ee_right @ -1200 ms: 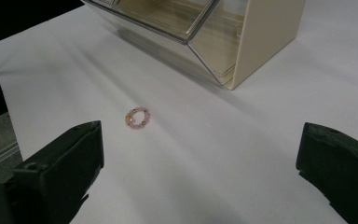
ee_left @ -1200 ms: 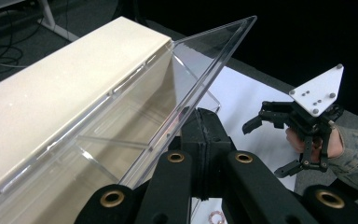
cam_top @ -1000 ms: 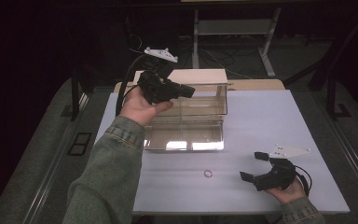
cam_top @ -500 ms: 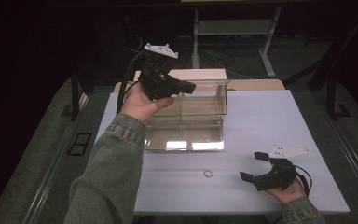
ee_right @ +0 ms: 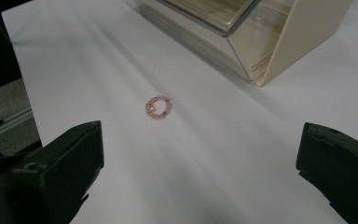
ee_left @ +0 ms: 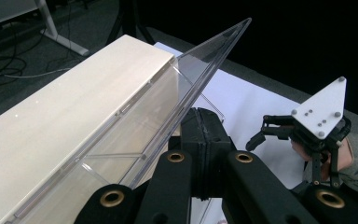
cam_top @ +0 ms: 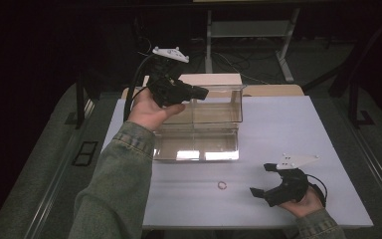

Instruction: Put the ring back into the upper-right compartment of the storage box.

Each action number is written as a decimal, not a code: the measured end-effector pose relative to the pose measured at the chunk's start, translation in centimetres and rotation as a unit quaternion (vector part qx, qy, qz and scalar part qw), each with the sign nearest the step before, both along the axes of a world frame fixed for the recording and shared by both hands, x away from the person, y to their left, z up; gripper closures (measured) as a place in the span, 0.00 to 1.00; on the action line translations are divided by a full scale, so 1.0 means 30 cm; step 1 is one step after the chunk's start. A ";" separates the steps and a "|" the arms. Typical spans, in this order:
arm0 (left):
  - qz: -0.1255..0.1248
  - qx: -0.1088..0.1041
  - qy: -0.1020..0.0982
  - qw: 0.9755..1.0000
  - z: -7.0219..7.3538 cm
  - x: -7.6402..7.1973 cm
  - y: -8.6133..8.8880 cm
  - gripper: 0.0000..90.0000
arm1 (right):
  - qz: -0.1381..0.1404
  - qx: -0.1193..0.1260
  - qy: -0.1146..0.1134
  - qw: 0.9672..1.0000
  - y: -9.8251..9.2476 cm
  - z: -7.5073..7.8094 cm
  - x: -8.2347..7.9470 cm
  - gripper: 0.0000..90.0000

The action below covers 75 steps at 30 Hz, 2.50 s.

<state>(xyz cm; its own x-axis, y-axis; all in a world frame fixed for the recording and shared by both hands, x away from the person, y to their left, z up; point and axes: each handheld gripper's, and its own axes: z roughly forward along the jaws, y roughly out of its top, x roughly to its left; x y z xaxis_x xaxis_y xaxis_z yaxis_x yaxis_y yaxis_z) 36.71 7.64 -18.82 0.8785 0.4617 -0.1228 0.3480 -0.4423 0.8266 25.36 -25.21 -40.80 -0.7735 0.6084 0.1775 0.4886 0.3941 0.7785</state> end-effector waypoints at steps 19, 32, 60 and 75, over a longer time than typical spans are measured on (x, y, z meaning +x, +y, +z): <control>-0.001 0.001 -0.001 1.000 -0.002 0.003 -0.002 0.99 | 0.081 -0.050 0.028 0.995 0.133 0.021 0.039 0.00; -0.003 -0.002 0.001 1.000 -0.005 0.006 -0.005 0.99 | 0.136 -0.071 0.050 0.987 0.228 0.013 0.065 0.00; -0.001 -0.010 -0.007 1.000 -0.014 0.003 0.027 0.99 | 0.230 -0.145 0.037 0.962 0.351 -0.073 0.097 0.28; -0.001 -0.013 -0.008 1.000 -0.015 0.004 0.028 0.99 | 0.226 -0.152 0.047 0.961 0.355 -0.089 0.122 0.65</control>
